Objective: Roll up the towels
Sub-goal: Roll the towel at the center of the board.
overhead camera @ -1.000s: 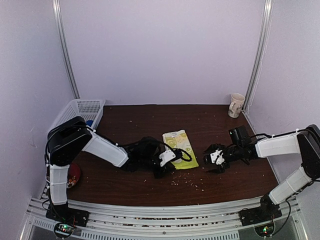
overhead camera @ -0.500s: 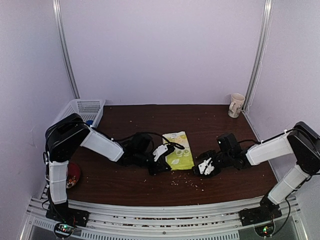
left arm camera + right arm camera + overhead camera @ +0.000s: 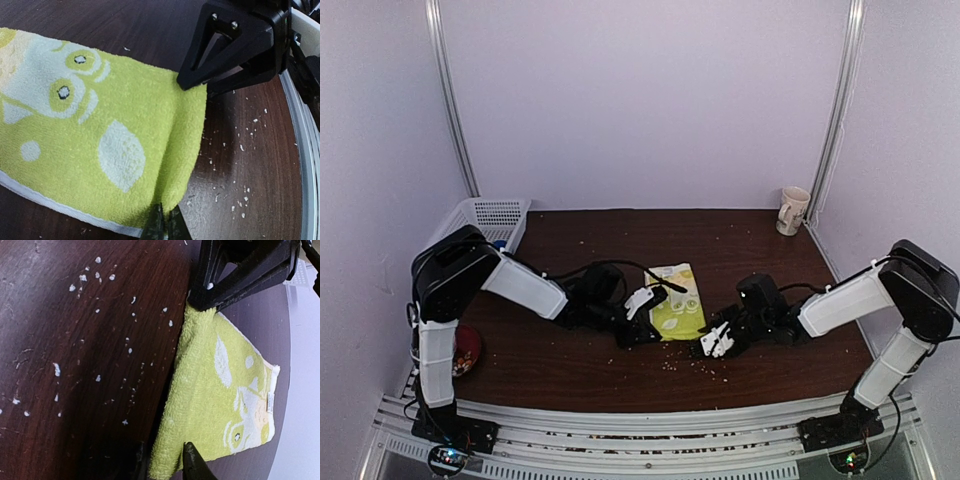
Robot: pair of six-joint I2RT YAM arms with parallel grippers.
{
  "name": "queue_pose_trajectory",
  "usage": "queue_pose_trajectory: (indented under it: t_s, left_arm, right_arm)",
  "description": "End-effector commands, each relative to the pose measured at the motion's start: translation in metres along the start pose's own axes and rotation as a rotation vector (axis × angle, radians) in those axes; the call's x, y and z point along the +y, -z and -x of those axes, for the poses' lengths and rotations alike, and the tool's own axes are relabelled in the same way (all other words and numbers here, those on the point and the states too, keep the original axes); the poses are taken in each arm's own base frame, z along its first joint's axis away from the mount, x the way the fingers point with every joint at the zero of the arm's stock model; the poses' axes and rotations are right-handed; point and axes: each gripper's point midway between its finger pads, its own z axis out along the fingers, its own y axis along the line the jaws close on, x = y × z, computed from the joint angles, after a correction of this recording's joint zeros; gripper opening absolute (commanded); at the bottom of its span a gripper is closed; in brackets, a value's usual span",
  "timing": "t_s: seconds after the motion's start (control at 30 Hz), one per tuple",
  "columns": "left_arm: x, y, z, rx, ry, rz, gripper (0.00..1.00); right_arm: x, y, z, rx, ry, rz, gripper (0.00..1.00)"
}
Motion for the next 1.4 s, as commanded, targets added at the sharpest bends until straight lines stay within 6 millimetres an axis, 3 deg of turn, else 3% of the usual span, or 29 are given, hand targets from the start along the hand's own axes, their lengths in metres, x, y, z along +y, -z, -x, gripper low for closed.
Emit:
queue_pose_trajectory:
  t_s: [0.0,0.07,0.1,0.33,0.63,0.83,1.13,1.37]
  left_arm:
    - [0.006,-0.005,-0.02,0.056,0.063,0.007,0.0]
    - [0.007,-0.004,-0.019,0.053,0.06,0.017,0.0]
    - [0.006,-0.002,-0.018,0.049,0.056,0.023,0.04]
    - [0.001,0.028,-0.003,-0.015,-0.017,0.104,0.51]
    - [-0.007,0.057,0.005,-0.094,-0.138,0.225,0.75]
    - [-0.014,0.065,0.022,-0.145,-0.274,0.313,0.79]
    - [-0.009,0.035,0.021,-0.058,-0.419,0.346,0.77]
    - [-0.011,0.019,0.022,-0.037,-0.499,0.298,0.74]
  right_arm:
    - [0.007,-0.002,-0.006,0.046,-0.056,0.038,0.15]
    - [0.005,-0.001,-0.005,0.049,-0.08,0.047,0.01]
    - [0.004,-0.001,-0.004,0.05,-0.09,0.056,0.0]
    - [0.001,0.002,0.008,0.02,-0.194,0.174,0.0]
    - [-0.003,0.012,0.006,0.016,-0.339,0.313,0.0]
    - [-0.006,0.015,0.007,-0.022,-0.475,0.403,0.0]
    - [-0.002,0.009,0.006,0.002,-0.649,0.562,0.0]
    - [-0.006,0.01,-0.005,-0.02,-0.785,0.605,0.0]
